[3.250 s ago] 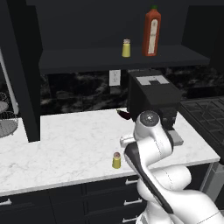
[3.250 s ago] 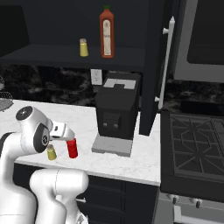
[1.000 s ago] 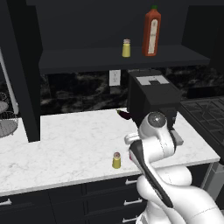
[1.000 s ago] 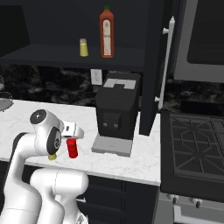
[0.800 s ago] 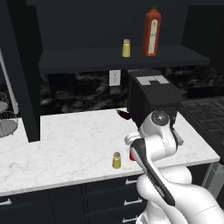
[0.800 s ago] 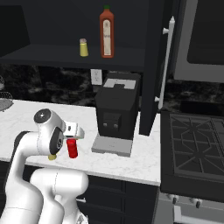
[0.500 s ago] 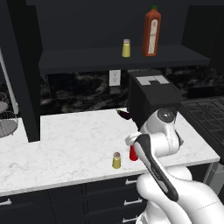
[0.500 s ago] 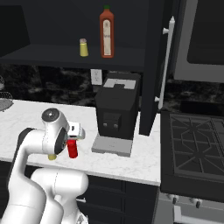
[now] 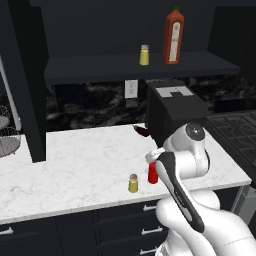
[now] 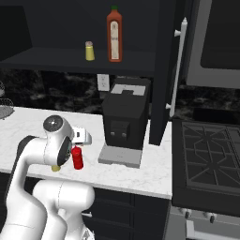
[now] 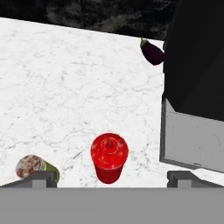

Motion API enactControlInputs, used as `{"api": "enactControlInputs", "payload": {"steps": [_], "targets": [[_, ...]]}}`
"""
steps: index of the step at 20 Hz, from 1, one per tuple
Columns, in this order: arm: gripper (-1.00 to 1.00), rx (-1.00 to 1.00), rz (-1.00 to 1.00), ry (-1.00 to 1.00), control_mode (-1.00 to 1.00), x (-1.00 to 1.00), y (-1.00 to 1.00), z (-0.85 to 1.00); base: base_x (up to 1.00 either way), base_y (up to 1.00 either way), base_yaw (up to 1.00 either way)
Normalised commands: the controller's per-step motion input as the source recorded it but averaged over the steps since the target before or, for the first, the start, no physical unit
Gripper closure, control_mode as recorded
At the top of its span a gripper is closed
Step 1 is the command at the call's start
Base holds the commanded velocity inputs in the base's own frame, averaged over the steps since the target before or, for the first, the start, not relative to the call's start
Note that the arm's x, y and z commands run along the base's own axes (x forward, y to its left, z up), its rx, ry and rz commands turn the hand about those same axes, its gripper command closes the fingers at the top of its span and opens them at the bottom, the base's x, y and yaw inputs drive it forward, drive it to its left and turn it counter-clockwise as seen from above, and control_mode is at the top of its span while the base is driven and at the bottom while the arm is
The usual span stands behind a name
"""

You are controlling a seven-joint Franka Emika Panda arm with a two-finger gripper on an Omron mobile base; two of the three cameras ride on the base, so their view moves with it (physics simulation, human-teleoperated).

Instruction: Put the shaker and condiment bottle from the counter next to their counterparts in the cabinet.

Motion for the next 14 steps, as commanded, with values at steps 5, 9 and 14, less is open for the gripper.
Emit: {"api": "enactControlInputs", "payload": {"steps": [5, 9, 14], "targets": [[-1.0, -0.02, 0.02, -0.18, -1.0, -0.01, 0.01, 0.05, 0.0, 0.0, 0.0], [-1.0, 0.0, 0.02, -0.04, -1.0, 0.0, 0.01, -0.01, 0.0, 0.0, 0.0], [-1.0, 0.0, 0.05, 0.0, -1.0, 0.0, 0.0, -0.27, 0.0, 0.0, 0.0]]}}
